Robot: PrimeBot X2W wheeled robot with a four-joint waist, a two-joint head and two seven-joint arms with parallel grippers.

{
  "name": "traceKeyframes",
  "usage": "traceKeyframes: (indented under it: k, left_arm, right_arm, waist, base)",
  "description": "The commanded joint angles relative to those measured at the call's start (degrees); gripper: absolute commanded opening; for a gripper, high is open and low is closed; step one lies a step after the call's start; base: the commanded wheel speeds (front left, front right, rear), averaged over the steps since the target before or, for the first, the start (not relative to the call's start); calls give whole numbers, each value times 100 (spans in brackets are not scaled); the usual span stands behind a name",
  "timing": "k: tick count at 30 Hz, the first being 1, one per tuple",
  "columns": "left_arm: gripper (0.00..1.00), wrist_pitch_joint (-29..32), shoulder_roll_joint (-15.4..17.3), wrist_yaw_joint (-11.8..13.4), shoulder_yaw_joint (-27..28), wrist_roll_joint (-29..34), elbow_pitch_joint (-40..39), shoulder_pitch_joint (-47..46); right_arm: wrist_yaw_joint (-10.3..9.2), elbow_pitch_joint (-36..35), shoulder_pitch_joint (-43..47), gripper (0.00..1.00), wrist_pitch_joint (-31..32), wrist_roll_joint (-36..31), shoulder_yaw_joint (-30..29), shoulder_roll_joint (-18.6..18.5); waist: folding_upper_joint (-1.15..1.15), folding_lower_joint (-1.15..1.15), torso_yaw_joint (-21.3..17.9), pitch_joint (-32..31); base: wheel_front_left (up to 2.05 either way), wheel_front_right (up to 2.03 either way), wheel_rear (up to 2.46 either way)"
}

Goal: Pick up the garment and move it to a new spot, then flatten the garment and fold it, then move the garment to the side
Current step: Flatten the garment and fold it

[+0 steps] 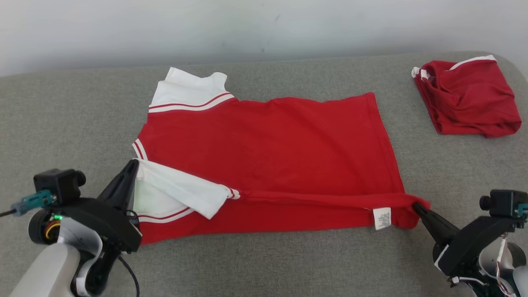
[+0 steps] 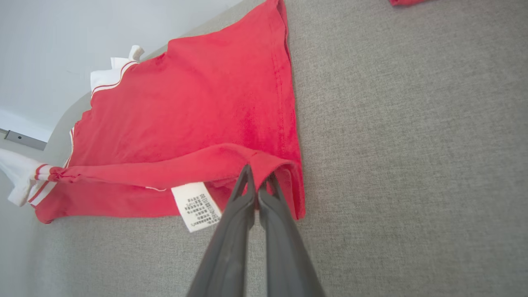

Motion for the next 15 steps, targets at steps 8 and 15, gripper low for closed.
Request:
traceKeyframes:
  k: [8,15]
  left_arm:
    - [0,-90,-149,-201,-179,133,916,-569]
    - [100,-513,-273,-270,-323,387,1582,-859]
  right_arm:
    - [-15,487,-572,0,-122,-158,311,-104]
    - [-15,853,-844,100,-639,-232,517,-78]
  waist:
    - [-1,-1,-66,118]
    - [-1,-1,-39,74]
  base:
    - [0,0,0]
    - [0,0,0]
